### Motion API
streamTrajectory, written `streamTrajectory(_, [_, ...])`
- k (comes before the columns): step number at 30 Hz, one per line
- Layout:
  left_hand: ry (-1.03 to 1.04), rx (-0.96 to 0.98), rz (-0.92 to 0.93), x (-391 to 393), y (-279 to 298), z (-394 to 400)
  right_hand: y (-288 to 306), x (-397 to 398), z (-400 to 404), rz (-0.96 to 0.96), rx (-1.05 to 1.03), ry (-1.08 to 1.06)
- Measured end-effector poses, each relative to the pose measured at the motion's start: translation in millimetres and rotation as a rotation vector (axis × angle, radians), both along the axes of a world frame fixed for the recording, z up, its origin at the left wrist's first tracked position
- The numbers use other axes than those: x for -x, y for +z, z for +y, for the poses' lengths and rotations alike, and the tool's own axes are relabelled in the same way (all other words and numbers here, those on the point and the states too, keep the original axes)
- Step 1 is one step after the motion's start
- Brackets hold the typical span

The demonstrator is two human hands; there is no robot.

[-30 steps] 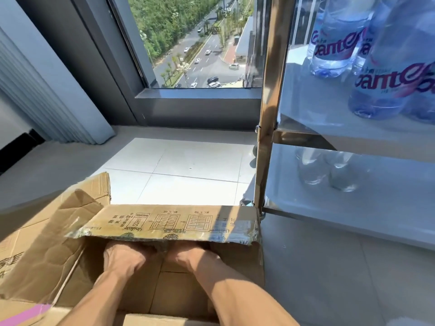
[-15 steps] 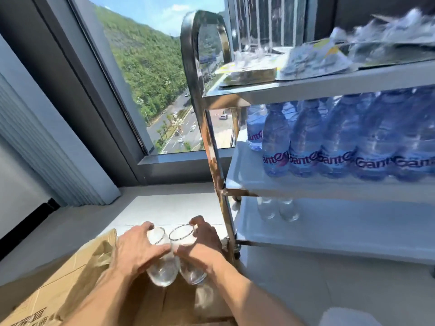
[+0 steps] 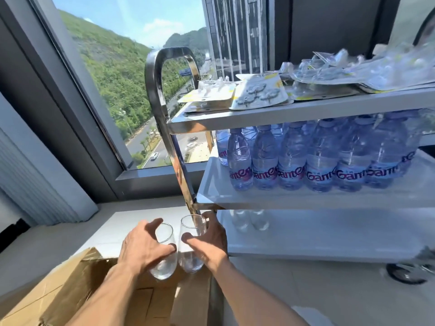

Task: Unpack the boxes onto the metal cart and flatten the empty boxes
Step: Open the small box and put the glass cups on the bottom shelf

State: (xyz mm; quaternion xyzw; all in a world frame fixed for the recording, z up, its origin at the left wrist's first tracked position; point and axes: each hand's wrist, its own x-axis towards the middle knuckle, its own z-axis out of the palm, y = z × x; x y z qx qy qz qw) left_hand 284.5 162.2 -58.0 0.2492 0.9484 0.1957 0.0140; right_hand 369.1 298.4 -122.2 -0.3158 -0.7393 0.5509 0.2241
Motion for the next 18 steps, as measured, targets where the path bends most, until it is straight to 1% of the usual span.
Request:
streamTrajectory(3, [-0.003,-0.055,0.04,-7.0,4.2,8.5,7.2,-11.4,13.7,0.037,-0.047,-0.082])
streamTrajectory(8, [-0.078,-0.043,0.146,-24.7,4.9,41.2,2.5,-29.4,31.9,-0.041,-0.22,-0.2])
streamTrajectory(11, [-0.183,0.005,0.259,-32.5,-13.4,62.7,-10.7,-34.6,42.3,-0.05,-0.304,-0.271])
streamTrajectory(13, [-0.251,-0.012,0.255,-34.0,-32.2,78.5,-23.3,-33.8,49.4,-0.054,-0.347,-0.268])
streamTrajectory(18, [-0.299,0.011,0.251,-28.1,-64.8,109.6,-53.8,-34.1,66.5,-0.106,-0.347,-0.279])
